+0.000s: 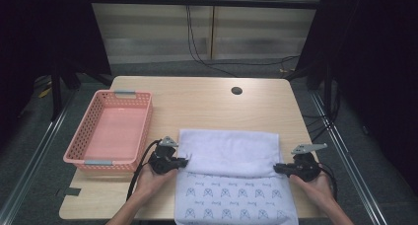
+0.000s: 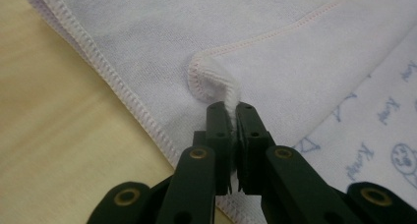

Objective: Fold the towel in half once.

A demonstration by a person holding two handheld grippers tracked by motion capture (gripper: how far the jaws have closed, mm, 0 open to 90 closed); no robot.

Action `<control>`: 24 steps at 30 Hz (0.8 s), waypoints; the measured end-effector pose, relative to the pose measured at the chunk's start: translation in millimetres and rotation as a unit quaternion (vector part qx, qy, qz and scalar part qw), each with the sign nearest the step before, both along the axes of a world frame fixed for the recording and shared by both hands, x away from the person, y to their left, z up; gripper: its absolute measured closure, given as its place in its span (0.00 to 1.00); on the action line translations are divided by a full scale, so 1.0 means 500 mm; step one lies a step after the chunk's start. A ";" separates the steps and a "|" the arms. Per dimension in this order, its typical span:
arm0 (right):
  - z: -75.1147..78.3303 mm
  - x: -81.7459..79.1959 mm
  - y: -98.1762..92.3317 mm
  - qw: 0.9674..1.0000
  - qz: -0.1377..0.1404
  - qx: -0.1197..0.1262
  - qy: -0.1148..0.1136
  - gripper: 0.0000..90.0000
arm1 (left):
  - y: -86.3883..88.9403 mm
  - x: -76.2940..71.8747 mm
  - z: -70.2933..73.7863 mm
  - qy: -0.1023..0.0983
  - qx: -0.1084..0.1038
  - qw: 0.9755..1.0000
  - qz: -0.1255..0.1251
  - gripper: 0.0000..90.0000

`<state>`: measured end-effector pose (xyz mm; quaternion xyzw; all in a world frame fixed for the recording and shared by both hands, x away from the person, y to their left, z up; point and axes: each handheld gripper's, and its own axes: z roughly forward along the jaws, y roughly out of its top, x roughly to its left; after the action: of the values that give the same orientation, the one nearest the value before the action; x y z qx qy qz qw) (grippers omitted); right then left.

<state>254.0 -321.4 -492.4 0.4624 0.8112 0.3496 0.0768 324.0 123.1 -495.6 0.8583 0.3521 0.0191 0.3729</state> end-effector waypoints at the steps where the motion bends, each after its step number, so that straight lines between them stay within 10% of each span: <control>1: -0.001 0.010 0.001 1.000 0.001 -0.003 -0.007 0.94 | -0.001 0.006 -0.001 0.005 -0.002 1.000 0.004 0.96; 24: -0.009 0.210 -0.002 0.998 -0.047 -0.012 -0.027 0.94 | -0.043 0.195 -0.003 -0.032 0.031 0.996 0.076 0.96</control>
<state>359.0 -322.3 -497.0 0.4895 0.7902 0.3486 0.1204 421.4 101.6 -497.1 0.8391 0.4037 0.0863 0.3543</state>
